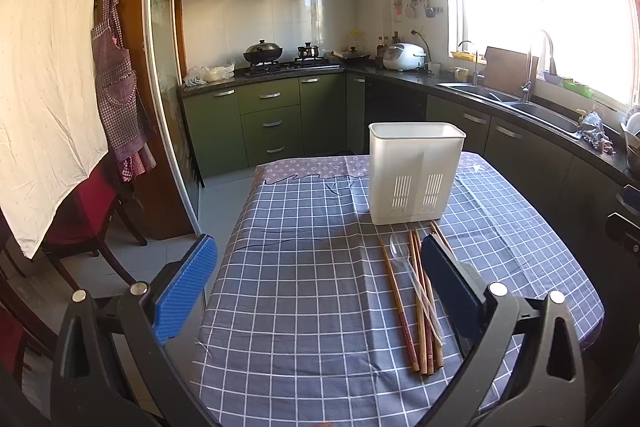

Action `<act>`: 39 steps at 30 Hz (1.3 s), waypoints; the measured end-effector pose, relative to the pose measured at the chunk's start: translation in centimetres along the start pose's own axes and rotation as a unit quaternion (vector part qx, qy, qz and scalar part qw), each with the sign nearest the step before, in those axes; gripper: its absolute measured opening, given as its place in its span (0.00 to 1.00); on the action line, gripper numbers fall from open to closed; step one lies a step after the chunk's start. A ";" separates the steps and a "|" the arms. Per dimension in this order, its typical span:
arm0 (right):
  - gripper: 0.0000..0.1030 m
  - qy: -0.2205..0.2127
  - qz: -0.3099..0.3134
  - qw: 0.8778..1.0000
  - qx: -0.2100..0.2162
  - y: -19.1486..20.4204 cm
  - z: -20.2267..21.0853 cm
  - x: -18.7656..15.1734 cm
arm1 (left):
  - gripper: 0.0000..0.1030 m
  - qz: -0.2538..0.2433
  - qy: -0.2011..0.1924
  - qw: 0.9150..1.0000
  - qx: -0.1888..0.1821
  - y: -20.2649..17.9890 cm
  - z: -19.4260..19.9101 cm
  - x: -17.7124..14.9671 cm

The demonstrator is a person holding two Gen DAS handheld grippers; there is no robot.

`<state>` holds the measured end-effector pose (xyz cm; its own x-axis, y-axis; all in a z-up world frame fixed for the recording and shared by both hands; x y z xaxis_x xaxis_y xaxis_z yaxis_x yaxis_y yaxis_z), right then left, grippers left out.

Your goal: Organize utensils

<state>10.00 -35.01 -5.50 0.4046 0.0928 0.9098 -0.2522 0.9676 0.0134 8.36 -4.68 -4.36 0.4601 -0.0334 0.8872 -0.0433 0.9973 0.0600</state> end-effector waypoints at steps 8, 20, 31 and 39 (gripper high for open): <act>0.96 0.000 0.000 1.000 0.000 0.1 -0.1 0.0 | 0.94 0.001 0.001 1.000 -0.001 0.0 -0.1 -0.1; 0.96 0.003 0.001 1.000 0.002 0.3 -0.5 -0.4 | 0.94 -0.001 0.005 1.000 0.001 0.0 -0.3 -0.4; 0.96 0.004 0.002 1.000 0.004 0.4 -0.5 -0.5 | 0.94 -0.001 0.007 1.000 0.002 0.1 -0.3 -0.4; 0.96 0.005 0.002 1.000 0.005 0.5 -0.7 -0.6 | 0.94 0.000 0.011 1.000 0.003 0.2 -0.4 -0.4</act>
Point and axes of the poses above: each gripper's, at about its wrist camera, not at the fingertips, and z roughly against the way its jaws point, y to its left, x to its top, the point moved 8 cm from there along -z, roughly the way its jaws point, and after that the axes turned 2 degrees about -y, right-handed, at the moved point
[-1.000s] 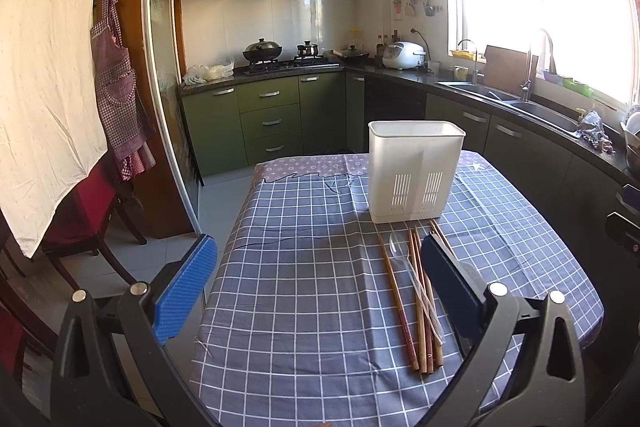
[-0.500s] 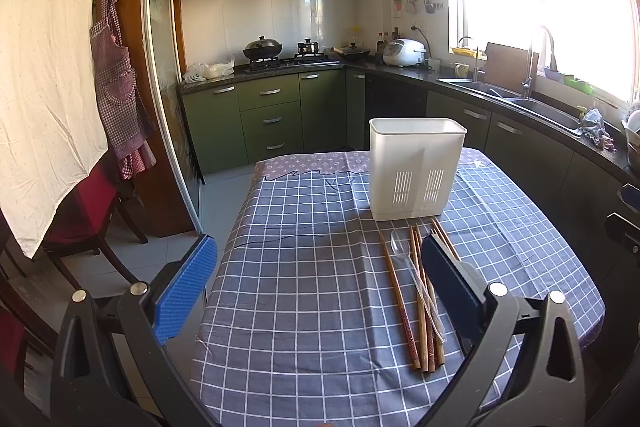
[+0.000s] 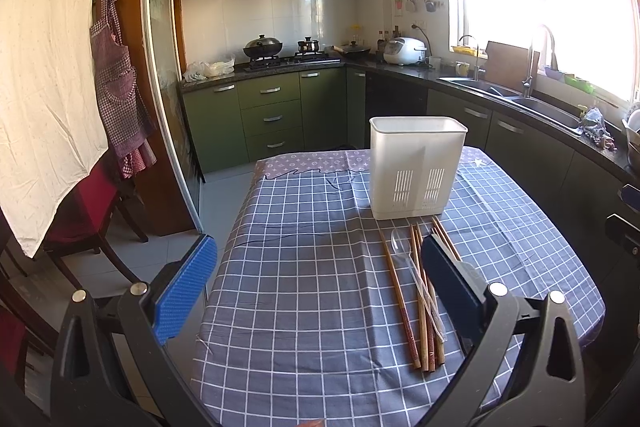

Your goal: Organize utensils

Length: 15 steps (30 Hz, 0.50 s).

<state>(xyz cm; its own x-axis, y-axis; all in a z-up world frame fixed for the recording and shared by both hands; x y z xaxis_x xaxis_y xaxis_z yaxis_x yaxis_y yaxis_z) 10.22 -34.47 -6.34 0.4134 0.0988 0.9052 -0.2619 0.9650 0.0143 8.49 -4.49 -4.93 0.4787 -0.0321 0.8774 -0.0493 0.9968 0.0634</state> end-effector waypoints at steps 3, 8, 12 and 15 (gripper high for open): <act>0.96 0.001 0.000 1.000 0.000 -0.1 0.0 0.0 | 0.94 0.003 0.005 1.000 -0.004 0.0 -0.2 0.0; 0.96 0.002 0.002 1.000 0.001 -0.1 0.0 -0.1 | 0.94 0.003 0.008 1.000 -0.001 0.1 -0.4 -0.1; 0.96 0.003 0.002 1.000 0.000 -0.1 -0.1 -0.1 | 0.94 0.004 0.009 1.000 0.000 0.1 -0.4 0.0; 0.96 0.004 0.003 1.000 0.000 -0.2 -0.1 -0.2 | 0.94 0.006 0.009 1.000 0.001 0.2 -0.5 0.1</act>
Point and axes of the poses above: each gripper's, at about its wrist camera, not at the fingertips, and z roughly against the way its jaws point, y to its left, x to its top, the point moved 8 cm from there along -z, roughly the way its jaws point, and after that the axes turned 2 degrees about -y, right-handed, at the moved point
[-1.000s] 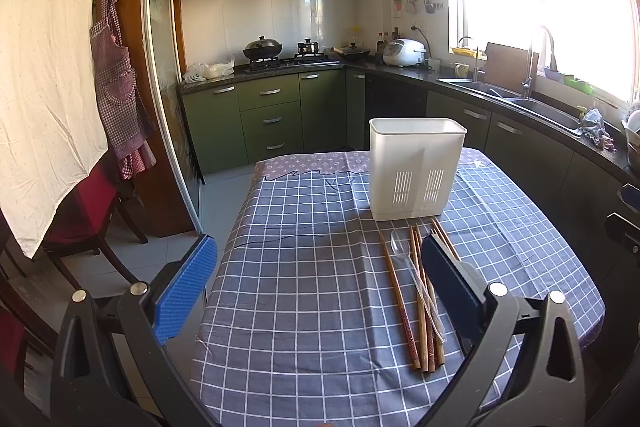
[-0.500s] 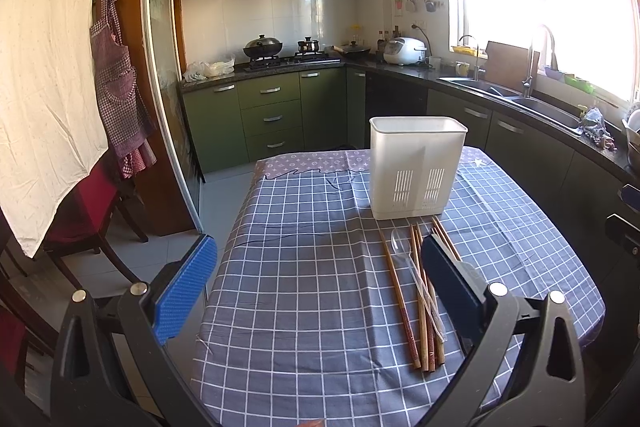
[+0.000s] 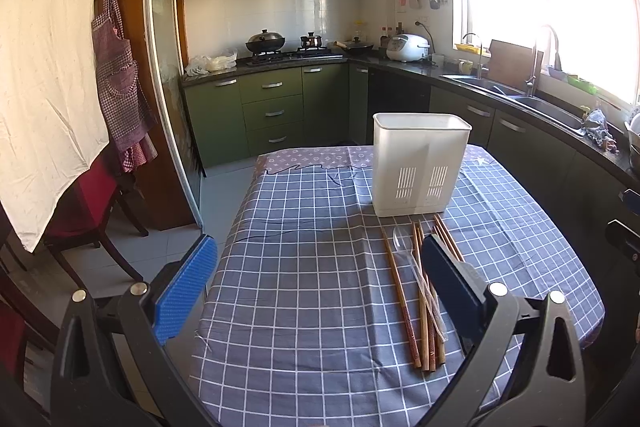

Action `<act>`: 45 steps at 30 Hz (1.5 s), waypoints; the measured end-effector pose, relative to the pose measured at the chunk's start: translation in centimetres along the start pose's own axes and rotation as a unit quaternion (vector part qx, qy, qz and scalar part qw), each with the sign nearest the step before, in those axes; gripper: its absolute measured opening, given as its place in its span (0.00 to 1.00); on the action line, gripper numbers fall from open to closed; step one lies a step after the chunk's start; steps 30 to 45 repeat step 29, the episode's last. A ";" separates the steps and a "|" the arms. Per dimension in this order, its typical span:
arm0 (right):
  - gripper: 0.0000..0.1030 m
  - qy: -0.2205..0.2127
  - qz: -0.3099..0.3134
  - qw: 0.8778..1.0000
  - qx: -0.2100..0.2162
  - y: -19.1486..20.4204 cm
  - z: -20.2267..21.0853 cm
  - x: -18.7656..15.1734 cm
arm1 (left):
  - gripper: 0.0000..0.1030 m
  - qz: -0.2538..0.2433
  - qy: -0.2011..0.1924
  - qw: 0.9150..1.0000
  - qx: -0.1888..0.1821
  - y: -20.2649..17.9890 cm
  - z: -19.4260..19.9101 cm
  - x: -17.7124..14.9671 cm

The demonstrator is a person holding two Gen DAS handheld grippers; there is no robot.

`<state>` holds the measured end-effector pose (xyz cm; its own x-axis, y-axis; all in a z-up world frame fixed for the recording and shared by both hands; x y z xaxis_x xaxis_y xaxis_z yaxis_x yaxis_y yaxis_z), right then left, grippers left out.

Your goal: Organize utensils

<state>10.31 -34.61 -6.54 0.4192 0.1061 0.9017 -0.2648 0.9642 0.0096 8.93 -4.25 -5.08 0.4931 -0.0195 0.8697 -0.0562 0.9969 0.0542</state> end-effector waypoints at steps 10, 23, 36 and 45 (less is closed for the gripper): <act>0.96 0.003 0.007 1.000 0.001 0.2 -0.2 -0.1 | 0.94 0.005 0.002 1.000 -0.004 0.1 0.0 -0.1; 0.96 0.005 0.008 1.000 0.001 0.2 -0.4 -0.4 | 0.94 0.005 -0.029 1.000 -0.006 0.2 -0.3 1.2; 0.96 0.006 0.005 1.000 0.000 -0.1 -0.5 -0.4 | 0.94 0.008 -0.024 0.999 0.023 1.2 -0.6 1.0; 0.96 0.006 0.005 1.000 0.000 -0.1 -0.5 -0.4 | 0.94 0.008 -0.024 0.999 0.023 1.2 -0.6 1.0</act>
Point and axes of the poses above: each gripper's, at about its wrist camera, not at the fingertips, and z roughly against the way its jaws point, y to its left, x to its top, the point moved 8 cm from there along -z, roughly the way its jaws point, and after that the axes turned 2 degrees about -y, right-handed, at the moved point
